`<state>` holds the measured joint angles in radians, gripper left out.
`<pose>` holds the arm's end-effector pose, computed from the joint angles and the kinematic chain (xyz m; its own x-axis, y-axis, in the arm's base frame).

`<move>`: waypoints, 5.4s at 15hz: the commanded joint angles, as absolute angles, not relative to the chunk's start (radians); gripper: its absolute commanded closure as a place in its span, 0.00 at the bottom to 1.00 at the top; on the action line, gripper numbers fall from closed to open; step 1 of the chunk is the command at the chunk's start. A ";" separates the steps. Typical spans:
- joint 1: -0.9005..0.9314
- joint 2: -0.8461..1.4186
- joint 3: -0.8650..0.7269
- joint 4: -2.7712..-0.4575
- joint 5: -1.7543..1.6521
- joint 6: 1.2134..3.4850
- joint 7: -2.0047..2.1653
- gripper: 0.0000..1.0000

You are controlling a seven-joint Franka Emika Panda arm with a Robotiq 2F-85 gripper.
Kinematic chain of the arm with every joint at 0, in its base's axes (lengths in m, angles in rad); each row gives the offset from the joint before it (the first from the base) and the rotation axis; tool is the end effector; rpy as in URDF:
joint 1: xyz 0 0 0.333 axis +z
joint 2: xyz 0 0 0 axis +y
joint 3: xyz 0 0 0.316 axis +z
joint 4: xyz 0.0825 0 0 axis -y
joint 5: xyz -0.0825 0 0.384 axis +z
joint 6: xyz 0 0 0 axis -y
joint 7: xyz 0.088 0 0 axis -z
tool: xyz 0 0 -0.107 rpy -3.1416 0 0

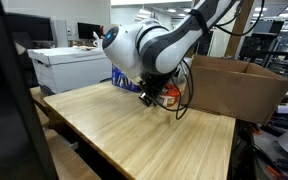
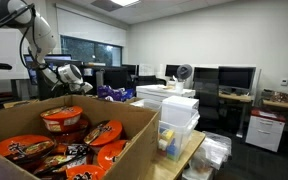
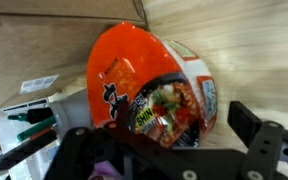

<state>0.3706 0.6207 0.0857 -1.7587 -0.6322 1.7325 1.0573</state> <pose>0.5579 0.2108 0.1936 0.9616 -0.2738 0.0174 -0.2025 -0.6653 0.7186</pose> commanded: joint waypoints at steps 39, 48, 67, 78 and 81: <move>0.357 0.536 0.071 -1.894 -0.589 1.819 1.061 0.04; 0.381 0.544 0.072 -1.872 -0.610 1.753 1.075 0.51; 0.343 0.512 0.105 -1.860 -0.557 1.807 0.989 0.96; 0.322 0.470 0.110 -1.903 -0.479 1.983 0.866 0.96; 0.321 0.471 0.106 -1.918 -0.453 2.021 0.845 0.96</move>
